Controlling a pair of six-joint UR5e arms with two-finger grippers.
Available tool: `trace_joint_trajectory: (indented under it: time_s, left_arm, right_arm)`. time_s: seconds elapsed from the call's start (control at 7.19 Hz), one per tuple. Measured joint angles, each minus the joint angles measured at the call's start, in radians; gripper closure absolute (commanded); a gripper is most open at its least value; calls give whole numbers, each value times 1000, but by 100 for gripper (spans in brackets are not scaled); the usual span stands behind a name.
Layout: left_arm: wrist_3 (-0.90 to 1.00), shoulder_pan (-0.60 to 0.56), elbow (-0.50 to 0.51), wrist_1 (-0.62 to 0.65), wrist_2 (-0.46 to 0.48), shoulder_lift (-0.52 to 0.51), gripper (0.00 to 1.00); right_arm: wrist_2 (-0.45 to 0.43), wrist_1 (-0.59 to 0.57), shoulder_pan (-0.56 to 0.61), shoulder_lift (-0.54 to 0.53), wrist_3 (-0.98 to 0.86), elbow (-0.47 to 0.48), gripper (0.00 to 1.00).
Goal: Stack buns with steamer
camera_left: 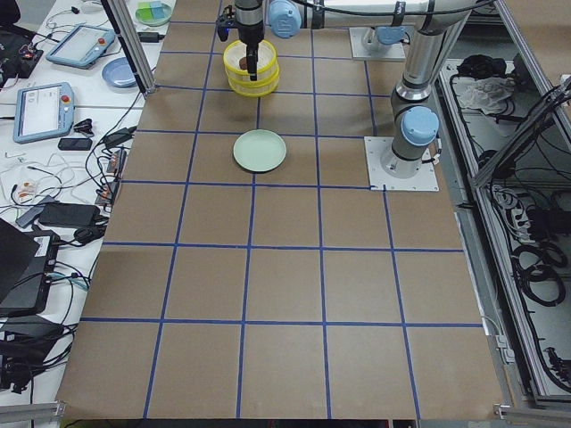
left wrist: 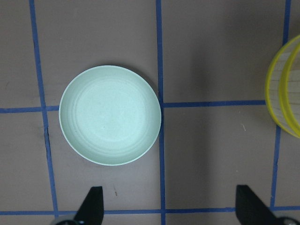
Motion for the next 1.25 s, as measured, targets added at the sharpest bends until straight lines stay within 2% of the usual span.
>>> trace_joint_trajectory:
  time_s: [0.42,1.25]
  left_arm:
    - [21,5,-19,-33,19,81,0]
    - [22,8,-47,-16,16,91,0]
  right_arm:
    - [0,2,0,0,0,0,0]
    - [1,2,0,0,0,2,0]
